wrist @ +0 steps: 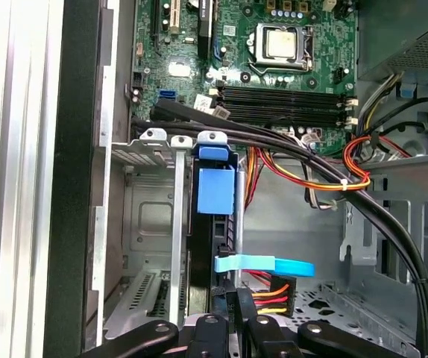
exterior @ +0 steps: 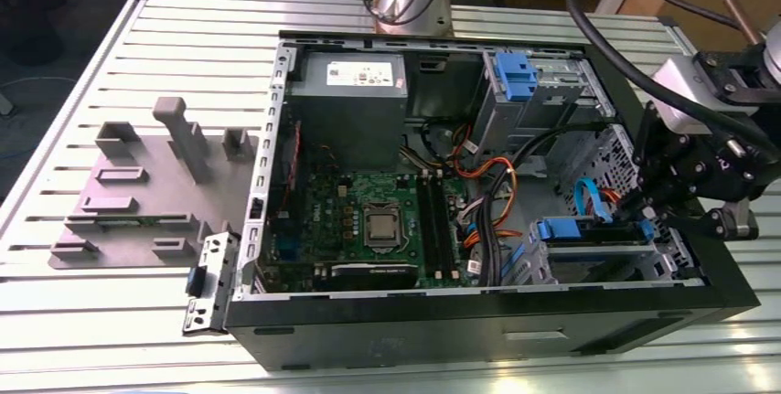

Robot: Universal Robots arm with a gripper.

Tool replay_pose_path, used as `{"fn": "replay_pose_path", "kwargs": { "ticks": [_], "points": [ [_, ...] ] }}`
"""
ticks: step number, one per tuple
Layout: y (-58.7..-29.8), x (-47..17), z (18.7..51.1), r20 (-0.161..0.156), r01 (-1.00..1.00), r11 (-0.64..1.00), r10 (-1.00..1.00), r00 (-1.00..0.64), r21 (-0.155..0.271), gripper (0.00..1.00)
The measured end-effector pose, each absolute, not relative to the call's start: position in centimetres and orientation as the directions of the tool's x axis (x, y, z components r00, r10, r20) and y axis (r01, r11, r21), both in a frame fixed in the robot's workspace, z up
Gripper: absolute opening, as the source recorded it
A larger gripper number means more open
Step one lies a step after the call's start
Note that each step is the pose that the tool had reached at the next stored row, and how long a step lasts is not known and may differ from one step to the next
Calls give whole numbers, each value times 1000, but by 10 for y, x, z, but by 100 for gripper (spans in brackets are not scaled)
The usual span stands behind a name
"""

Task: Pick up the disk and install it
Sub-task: 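Insert the second disk wire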

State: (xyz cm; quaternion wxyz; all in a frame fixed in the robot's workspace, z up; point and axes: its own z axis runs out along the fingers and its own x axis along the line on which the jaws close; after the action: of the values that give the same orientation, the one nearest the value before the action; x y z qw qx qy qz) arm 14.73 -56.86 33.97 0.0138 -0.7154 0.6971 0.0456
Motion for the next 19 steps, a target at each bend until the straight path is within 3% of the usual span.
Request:
{"fn": "replay_pose_path", "kwargs": {
  "ticks": [19],
  "points": [
    [-570,145,335,-85,-999,-28,-996,24,44,17]
  ]
}}
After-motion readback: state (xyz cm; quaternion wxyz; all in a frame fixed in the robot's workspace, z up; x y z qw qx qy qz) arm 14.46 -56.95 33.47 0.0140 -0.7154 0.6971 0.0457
